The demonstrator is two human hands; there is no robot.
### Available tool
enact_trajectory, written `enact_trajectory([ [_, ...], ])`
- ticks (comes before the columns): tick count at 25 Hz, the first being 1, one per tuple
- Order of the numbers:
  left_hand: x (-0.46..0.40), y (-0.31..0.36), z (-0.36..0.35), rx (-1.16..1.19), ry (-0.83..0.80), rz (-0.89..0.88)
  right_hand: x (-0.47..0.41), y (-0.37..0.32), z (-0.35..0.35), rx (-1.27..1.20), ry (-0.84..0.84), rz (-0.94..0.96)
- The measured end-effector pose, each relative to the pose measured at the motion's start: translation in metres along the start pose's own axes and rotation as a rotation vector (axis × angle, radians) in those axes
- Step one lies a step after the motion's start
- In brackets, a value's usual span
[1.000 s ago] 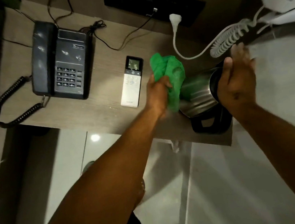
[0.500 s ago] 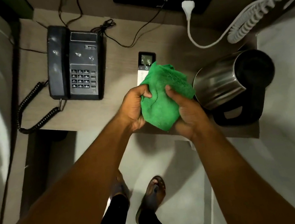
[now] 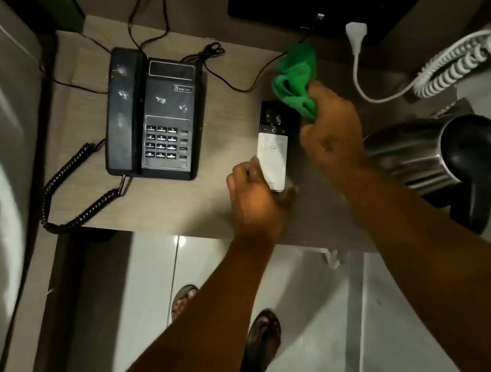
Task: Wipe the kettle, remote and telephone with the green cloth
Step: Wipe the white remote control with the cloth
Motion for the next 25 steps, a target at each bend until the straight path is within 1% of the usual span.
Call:
enact_trajectory([
  [1, -0.003, -0.001, -0.004, -0.007, 0.018, 0.011, -0.004, -0.003, -0.011, 0.109, -0.047, 0.055],
  [4, -0.004, -0.004, -0.011, -0.032, 0.057, 0.03, 0.002, 0.002, -0.044, 0.461, -0.319, 0.214],
  [6, -0.002, -0.004, -0.011, -0.01, 0.094, 0.057, 0.01, 0.01, -0.051, 0.55, -0.387, 0.276],
  [9, -0.001, -0.002, -0.01, 0.016, 0.155, 0.054, 0.025, 0.016, -0.046, 0.563, -0.372, 0.327],
  [12, 0.0, -0.001, -0.008, -0.065, 0.128, 0.049, 0.028, 0.014, -0.045, 0.579, -0.392, 0.342],
  [15, 0.002, -0.002, -0.009, -0.032, 0.149, 0.058, -0.014, -0.002, -0.052, 0.553, -0.415, 0.225],
  [17, 0.002, -0.002, -0.01, -0.047, 0.146, 0.061, -0.021, -0.005, -0.053, 0.519, -0.41, 0.175],
  [19, 0.002, -0.001, -0.011, -0.059, 0.138, 0.068, 0.006, 0.008, -0.051, 0.487, -0.413, 0.248],
  [21, 0.003, -0.001, -0.01, -0.058, 0.155, 0.051, 0.022, 0.017, -0.044, 0.516, -0.443, 0.296],
  [22, 0.003, -0.003, -0.011, -0.062, 0.177, 0.033, 0.01, 0.017, -0.045, 0.514, -0.445, 0.292],
  [25, 0.006, -0.008, -0.013, -0.107, 0.201, -0.004, -0.033, 0.004, -0.05, 0.488, -0.417, 0.179],
])
Point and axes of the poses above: each hand's wrist, its own x-axis away from the middle knuckle, its own z-axis out of the back of the hand, y = z × x, the point moved 2 cm from there along -x, towards the middle knuckle, and after that the axes turned 14 degrees about -z, right-handed, at the moved point
